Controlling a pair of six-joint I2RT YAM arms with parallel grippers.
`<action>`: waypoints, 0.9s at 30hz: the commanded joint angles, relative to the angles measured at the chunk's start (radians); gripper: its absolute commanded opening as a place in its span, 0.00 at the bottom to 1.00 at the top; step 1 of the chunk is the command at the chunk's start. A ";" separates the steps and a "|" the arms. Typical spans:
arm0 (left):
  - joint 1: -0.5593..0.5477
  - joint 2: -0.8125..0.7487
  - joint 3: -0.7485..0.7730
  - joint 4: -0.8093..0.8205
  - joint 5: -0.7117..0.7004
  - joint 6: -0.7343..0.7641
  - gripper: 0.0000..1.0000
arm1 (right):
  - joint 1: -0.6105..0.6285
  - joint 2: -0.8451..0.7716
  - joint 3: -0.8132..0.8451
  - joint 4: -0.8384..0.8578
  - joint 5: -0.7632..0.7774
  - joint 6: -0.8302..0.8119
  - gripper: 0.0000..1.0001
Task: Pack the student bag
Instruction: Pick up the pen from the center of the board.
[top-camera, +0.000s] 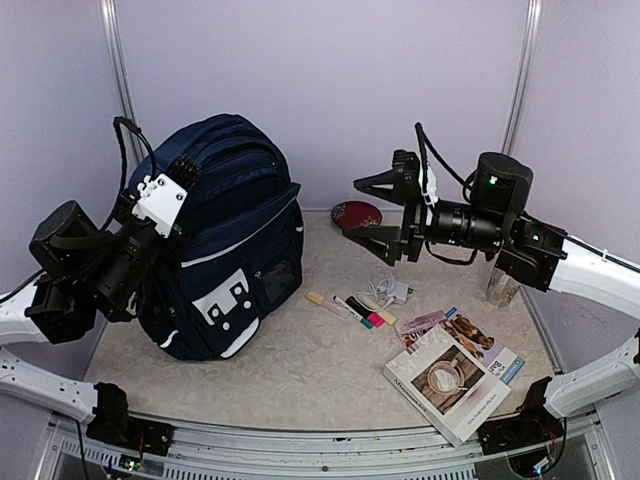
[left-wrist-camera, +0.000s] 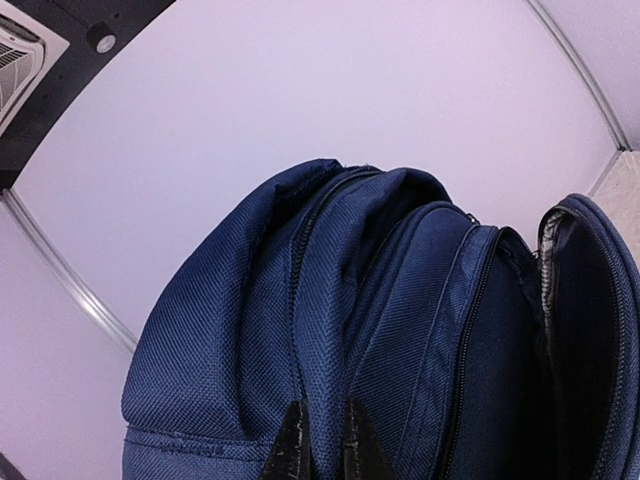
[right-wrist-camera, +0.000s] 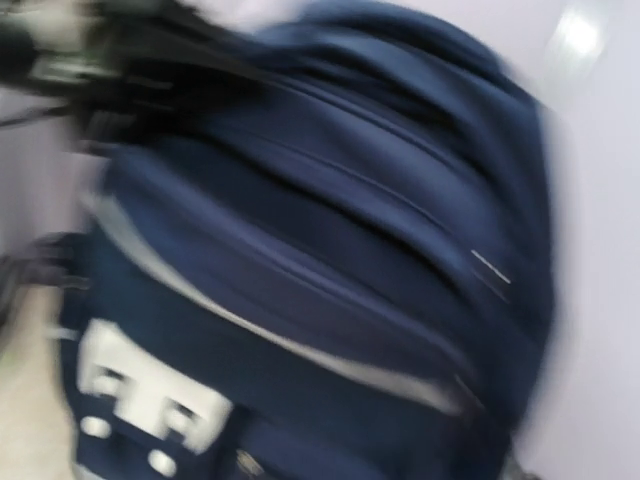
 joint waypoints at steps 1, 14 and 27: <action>0.029 -0.049 0.063 0.201 -0.030 0.023 0.00 | -0.081 0.031 0.005 -0.041 0.214 0.300 0.76; 0.094 -0.209 -0.053 0.033 -0.020 -0.210 0.00 | -0.068 0.485 0.219 -0.478 0.291 0.451 0.70; 0.094 -0.207 -0.042 -0.055 0.012 -0.280 0.00 | -0.053 0.934 0.608 -0.782 0.300 0.379 0.52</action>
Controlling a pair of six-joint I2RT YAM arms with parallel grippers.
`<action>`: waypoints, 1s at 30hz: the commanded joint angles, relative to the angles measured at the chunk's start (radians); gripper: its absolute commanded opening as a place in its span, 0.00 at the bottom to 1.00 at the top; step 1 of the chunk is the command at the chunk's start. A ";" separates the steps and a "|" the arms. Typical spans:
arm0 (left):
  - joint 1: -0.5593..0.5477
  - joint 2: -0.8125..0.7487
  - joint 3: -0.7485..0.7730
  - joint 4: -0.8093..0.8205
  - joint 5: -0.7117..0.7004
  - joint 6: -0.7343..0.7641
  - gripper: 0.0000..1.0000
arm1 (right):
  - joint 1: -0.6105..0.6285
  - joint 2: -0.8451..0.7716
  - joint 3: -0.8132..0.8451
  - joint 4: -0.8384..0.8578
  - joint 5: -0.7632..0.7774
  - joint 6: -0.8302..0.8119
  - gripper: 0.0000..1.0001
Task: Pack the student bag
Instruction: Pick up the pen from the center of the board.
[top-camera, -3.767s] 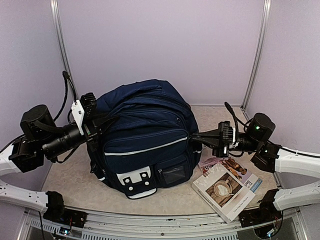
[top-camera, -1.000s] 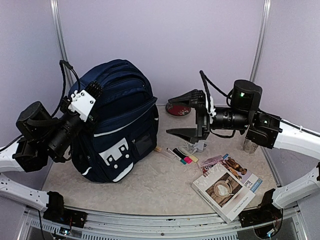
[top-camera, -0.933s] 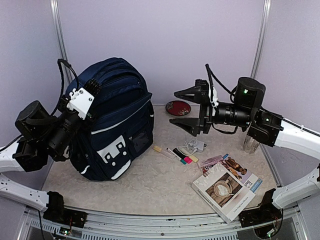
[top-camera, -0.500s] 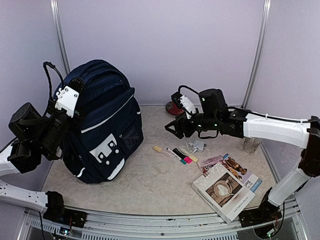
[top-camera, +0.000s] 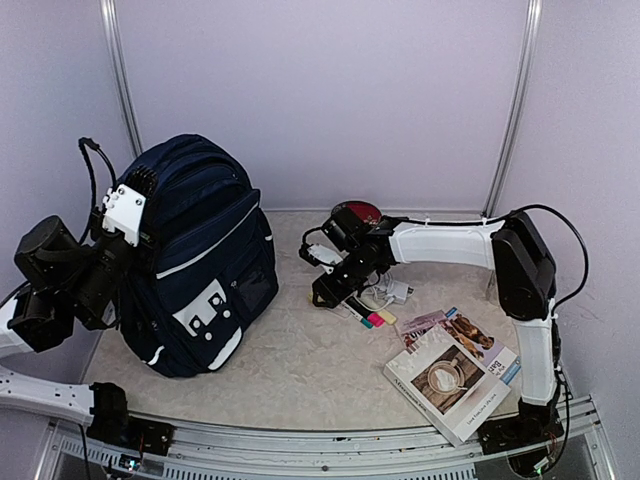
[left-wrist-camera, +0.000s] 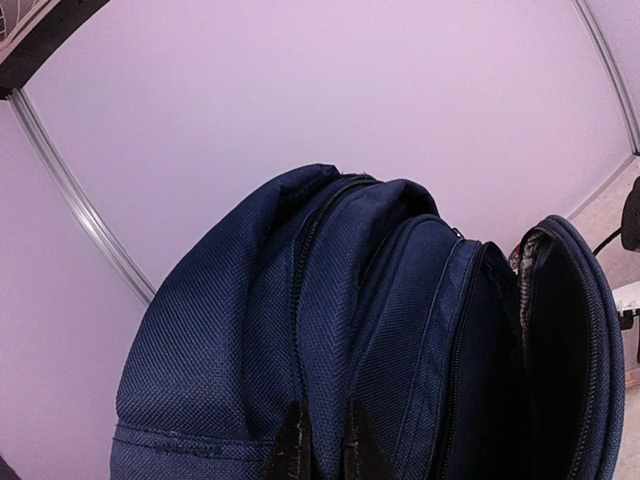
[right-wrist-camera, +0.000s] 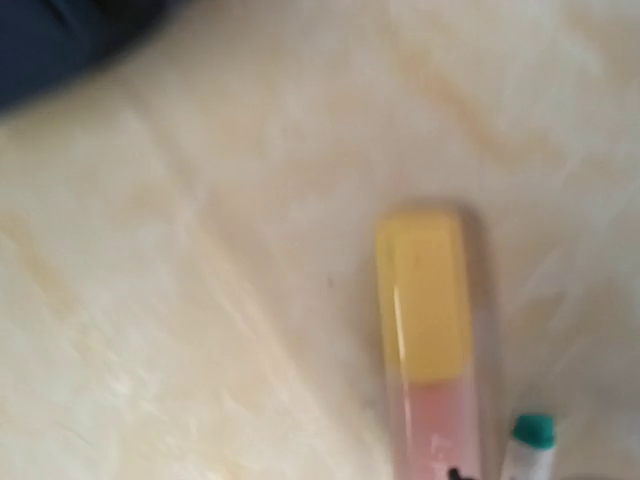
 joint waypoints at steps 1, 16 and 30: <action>0.006 -0.027 0.048 0.119 0.054 -0.060 0.00 | 0.008 0.040 0.056 -0.090 0.016 -0.017 0.52; 0.005 -0.039 0.046 0.096 0.083 -0.077 0.00 | 0.008 0.195 0.183 -0.204 0.080 -0.051 0.45; 0.007 -0.042 0.043 0.089 0.101 -0.078 0.00 | 0.010 0.211 0.220 -0.249 0.126 -0.043 0.13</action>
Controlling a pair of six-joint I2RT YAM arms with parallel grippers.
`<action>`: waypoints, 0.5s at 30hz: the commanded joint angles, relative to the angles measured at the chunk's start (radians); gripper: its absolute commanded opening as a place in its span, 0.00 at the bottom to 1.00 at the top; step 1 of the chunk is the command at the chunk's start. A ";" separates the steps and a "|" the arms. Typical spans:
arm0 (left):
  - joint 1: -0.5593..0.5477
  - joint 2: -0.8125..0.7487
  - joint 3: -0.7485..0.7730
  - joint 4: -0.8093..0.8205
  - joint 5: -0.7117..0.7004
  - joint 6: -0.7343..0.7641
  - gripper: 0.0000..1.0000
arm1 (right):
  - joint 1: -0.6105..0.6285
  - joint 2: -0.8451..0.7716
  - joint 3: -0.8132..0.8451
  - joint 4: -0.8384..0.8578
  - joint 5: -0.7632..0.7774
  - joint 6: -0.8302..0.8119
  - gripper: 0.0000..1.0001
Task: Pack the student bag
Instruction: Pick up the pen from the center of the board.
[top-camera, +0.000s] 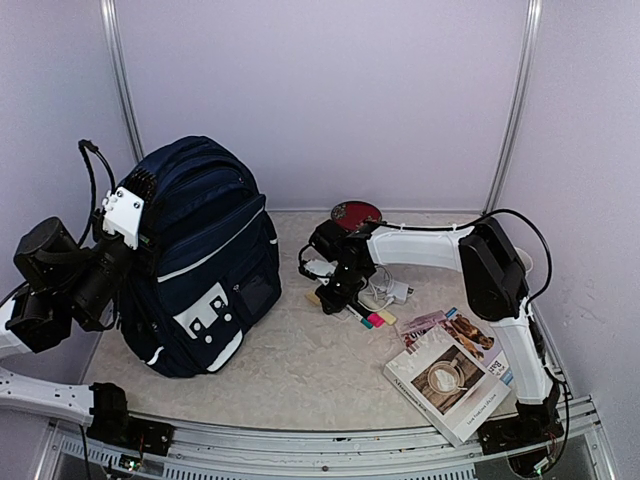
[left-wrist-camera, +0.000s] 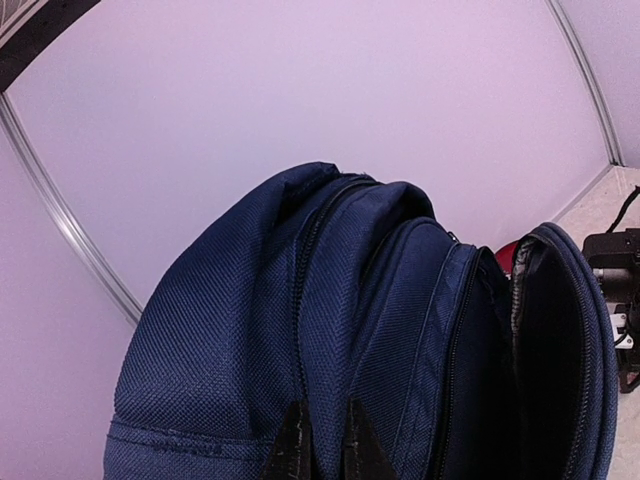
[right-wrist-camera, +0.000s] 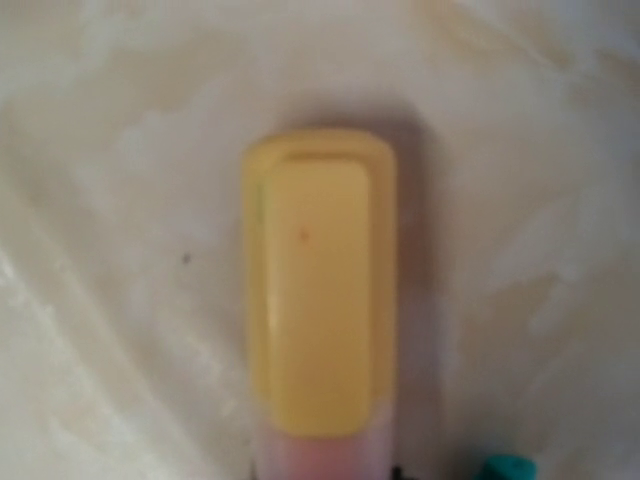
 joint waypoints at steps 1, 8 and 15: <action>0.005 -0.030 0.043 0.133 0.048 -0.022 0.00 | 0.008 -0.001 0.014 -0.028 -0.003 0.007 0.12; 0.004 -0.029 0.052 0.088 0.126 -0.053 0.00 | 0.004 -0.208 -0.059 0.099 -0.167 0.027 0.08; 0.005 -0.054 0.068 0.028 0.276 -0.108 0.00 | -0.025 -0.565 -0.212 0.438 -0.322 -0.014 0.02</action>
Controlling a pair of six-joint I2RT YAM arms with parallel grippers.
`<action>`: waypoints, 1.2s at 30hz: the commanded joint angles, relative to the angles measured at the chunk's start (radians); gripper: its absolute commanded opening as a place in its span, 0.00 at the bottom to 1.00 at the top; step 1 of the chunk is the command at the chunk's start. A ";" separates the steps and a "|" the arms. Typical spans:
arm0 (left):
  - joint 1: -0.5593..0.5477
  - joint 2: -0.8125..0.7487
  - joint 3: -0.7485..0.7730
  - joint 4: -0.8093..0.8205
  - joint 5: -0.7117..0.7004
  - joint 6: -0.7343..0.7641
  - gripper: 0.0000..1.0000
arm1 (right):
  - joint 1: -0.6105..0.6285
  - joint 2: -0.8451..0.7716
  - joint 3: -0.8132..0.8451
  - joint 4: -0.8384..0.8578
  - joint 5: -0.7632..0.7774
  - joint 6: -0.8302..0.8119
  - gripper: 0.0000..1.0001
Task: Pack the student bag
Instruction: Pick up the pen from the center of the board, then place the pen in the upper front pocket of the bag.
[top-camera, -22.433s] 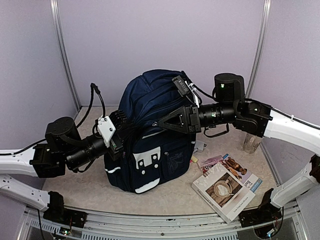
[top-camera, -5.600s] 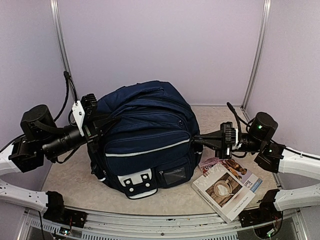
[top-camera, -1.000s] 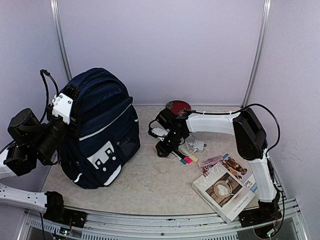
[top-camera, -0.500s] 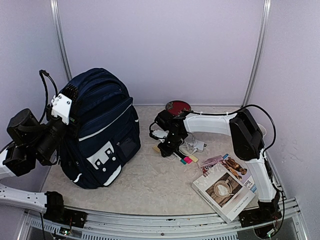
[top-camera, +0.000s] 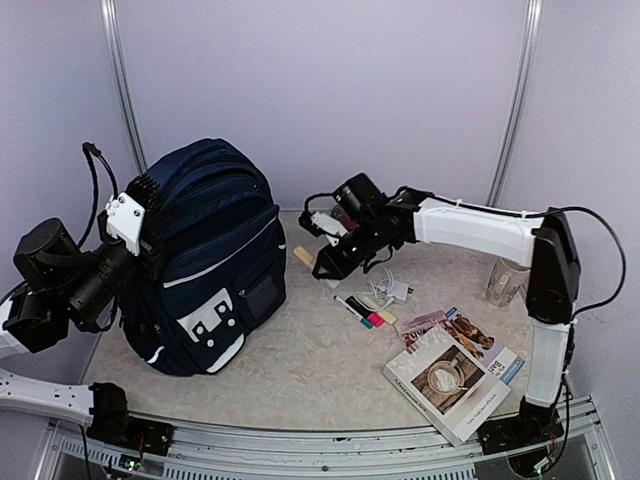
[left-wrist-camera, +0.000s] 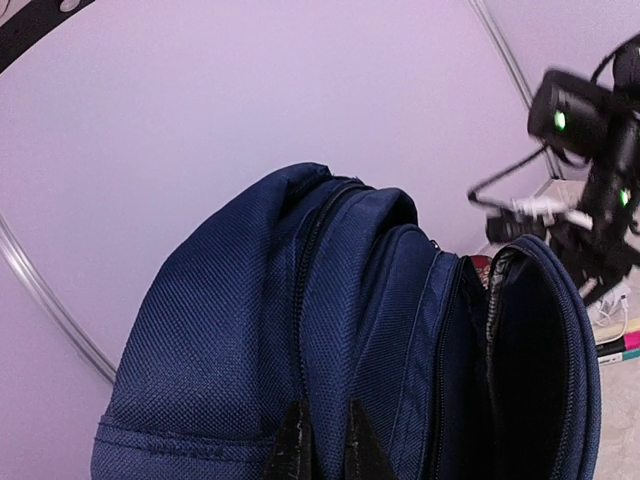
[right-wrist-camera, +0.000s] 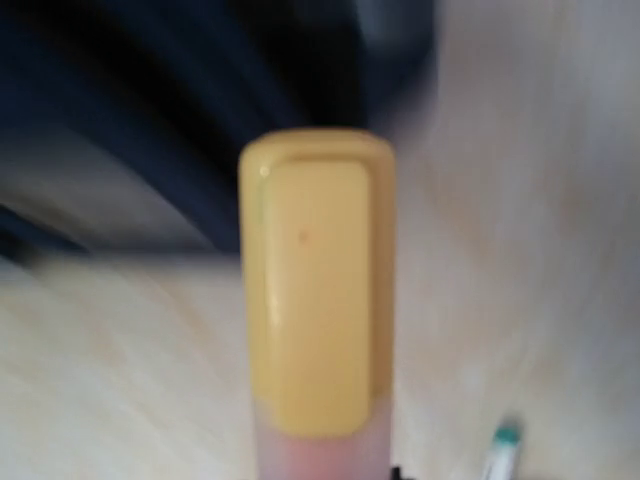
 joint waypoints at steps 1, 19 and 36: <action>0.006 -0.042 0.063 0.082 0.140 -0.063 0.00 | -0.010 -0.302 -0.102 0.374 -0.194 -0.049 0.01; 0.004 -0.075 0.059 0.053 0.208 -0.081 0.00 | 0.223 -0.063 0.266 0.360 -0.531 -0.721 0.00; 0.005 -0.073 0.051 0.060 0.180 -0.079 0.00 | 0.218 -0.168 0.259 0.379 -0.353 -0.431 0.67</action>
